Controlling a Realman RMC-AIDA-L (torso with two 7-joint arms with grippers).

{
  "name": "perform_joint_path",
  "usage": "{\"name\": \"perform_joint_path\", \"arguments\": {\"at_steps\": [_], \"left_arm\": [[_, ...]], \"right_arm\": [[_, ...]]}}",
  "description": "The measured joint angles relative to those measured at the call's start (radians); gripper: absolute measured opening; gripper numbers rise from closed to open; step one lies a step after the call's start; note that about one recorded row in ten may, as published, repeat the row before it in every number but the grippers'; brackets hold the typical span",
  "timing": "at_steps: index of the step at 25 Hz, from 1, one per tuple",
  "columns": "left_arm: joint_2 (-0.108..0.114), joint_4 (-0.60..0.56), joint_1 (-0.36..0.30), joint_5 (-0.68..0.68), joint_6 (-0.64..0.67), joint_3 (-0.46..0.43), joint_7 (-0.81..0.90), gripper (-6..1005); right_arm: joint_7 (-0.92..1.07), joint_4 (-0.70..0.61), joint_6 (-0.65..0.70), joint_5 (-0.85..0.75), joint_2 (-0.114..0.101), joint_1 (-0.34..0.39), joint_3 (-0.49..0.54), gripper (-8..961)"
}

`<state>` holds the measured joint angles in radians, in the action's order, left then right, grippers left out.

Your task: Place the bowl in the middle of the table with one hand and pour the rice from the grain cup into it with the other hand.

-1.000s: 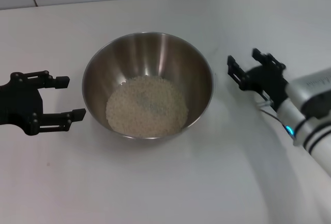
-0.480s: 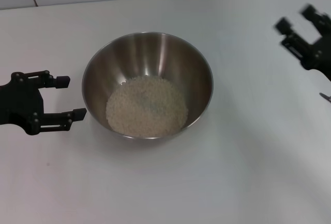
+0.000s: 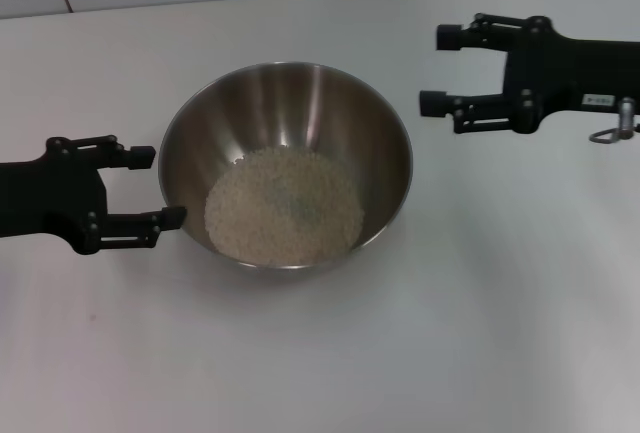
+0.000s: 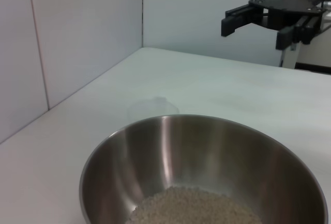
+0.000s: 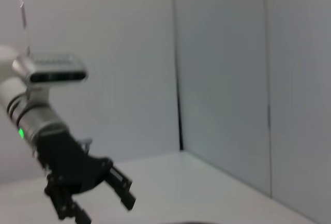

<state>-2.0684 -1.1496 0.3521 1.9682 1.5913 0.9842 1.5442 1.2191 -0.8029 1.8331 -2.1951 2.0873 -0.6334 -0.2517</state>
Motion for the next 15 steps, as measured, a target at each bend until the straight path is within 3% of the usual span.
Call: {"name": "perform_joint_path", "arguments": {"at_steps": [1, 2, 7, 11, 15], "left_arm": [[-0.001, 0.002, 0.002, 0.001, -0.009, 0.014, 0.005, 793], [-0.001, 0.002, 0.002, 0.001, -0.009, 0.014, 0.005, 793], [-0.001, 0.000, 0.005, 0.000, -0.020, 0.032, 0.020, 793], [-0.001, -0.006, 0.007, -0.001, -0.021, 0.038, 0.037, 792], [-0.001, -0.006, 0.006, 0.000, -0.021, 0.039, 0.037, 792]], "right_arm": [[0.032, -0.033, -0.028, 0.021, 0.003, 0.000, -0.089, 833], [0.032, -0.033, -0.028, 0.021, 0.003, 0.000, -0.089, 833], [0.095, -0.079, -0.108, 0.073, 0.004, 0.019, -0.282, 834], [0.107, -0.097, -0.152, 0.148, 0.003, 0.051, -0.389, 834], [0.113, -0.114, -0.171, 0.164, 0.002, 0.067, -0.422, 834]]}}
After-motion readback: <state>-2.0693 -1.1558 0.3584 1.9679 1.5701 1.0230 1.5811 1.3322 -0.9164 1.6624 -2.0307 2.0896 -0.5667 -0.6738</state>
